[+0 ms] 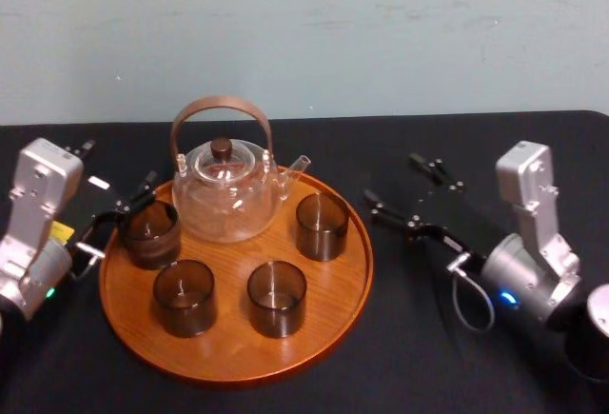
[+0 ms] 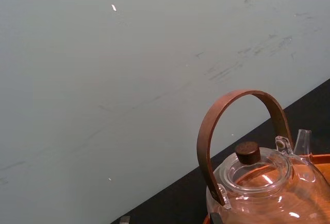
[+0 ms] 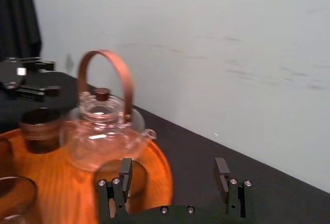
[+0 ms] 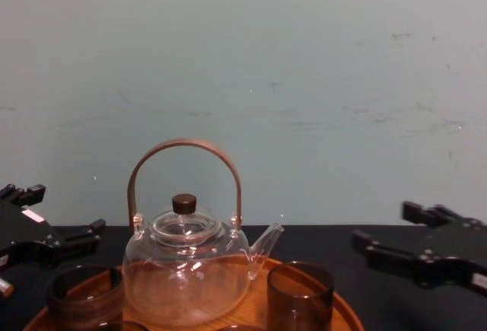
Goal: Pick up the glass from the table and place it on the tray.
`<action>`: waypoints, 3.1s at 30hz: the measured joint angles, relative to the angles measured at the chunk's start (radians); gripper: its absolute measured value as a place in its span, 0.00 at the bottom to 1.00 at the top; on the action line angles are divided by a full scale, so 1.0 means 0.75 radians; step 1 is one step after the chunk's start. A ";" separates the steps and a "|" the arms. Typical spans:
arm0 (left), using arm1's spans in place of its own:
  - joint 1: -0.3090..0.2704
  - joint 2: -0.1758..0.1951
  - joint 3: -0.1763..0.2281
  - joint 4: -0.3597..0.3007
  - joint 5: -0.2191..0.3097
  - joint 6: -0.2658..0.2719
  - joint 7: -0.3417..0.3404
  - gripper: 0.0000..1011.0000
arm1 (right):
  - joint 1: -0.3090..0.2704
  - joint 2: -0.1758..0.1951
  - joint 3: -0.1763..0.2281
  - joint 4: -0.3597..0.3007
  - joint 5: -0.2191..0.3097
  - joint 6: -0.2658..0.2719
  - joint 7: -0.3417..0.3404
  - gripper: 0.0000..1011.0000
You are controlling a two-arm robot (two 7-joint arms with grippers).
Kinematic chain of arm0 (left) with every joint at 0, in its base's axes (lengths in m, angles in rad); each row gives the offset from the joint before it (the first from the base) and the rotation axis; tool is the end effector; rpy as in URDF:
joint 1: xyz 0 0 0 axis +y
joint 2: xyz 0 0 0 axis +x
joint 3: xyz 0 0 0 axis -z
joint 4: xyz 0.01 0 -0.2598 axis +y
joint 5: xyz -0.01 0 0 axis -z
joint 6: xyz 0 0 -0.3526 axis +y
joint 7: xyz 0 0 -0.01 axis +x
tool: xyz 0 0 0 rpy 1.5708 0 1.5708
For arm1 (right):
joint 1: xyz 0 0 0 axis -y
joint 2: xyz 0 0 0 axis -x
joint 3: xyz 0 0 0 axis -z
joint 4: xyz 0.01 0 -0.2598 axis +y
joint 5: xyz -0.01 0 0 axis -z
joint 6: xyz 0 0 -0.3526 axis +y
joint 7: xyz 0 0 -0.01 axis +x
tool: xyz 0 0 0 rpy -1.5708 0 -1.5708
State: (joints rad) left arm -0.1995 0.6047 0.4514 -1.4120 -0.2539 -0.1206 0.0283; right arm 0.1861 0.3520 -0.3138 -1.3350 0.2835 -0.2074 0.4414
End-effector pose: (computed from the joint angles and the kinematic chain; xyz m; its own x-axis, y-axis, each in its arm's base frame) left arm 0.3946 0.0539 -0.2863 0.2923 0.8803 0.3737 -0.9552 0.2874 0.0702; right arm 0.4054 -0.0175 -0.2990 0.6124 -0.7808 0.1237 0.7862 0.6179 0.0074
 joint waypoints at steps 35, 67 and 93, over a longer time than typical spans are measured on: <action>0.000 0.000 0.000 0.000 0.000 0.000 0.000 0.99 | -0.124 0.000 0.186 -0.020 -0.025 -0.009 -0.144 0.99; 0.000 0.000 0.000 0.000 0.000 0.000 0.000 0.99 | -0.122 0.002 0.181 -0.022 -0.019 -0.008 -0.137 0.99; 0.000 0.000 0.000 0.000 0.000 0.000 0.000 0.99 | -0.122 0.002 0.181 -0.022 -0.019 -0.008 -0.137 0.99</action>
State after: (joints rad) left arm -0.1995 0.6047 0.4514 -1.4120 -0.2539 -0.1206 0.0283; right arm 0.0942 0.3538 -0.1777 -1.3511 0.2690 -0.2133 0.3383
